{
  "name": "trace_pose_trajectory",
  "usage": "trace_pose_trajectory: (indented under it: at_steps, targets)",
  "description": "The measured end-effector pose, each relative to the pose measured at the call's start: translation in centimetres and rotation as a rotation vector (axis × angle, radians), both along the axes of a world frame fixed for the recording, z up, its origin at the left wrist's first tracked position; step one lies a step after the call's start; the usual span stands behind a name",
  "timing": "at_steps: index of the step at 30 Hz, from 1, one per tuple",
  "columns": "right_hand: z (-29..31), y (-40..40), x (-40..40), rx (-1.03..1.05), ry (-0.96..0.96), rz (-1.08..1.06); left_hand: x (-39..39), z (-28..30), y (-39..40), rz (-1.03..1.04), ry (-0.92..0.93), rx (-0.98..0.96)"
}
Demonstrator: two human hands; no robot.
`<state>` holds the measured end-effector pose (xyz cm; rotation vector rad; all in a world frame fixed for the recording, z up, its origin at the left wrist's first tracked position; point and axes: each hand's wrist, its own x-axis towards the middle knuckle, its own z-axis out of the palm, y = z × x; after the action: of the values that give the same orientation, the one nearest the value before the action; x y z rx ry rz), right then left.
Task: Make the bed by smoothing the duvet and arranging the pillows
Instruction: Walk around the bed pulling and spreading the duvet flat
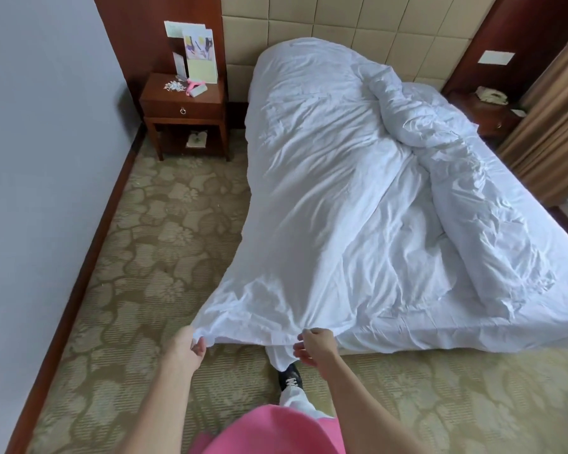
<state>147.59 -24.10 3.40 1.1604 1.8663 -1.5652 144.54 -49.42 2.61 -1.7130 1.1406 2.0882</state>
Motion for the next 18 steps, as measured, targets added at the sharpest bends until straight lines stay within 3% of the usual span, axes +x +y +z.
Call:
trace_pose_trajectory:
  at_steps: [11,18]
  targets:
    - [0.7,5.2,5.3,0.078,0.044,-0.124,2.0,-0.2,7.4,-0.596,0.118,-0.210]
    - [0.0,11.5,7.8,0.112,0.075,-0.219,3.1,-0.5,13.3,-0.803,0.170,-0.329]
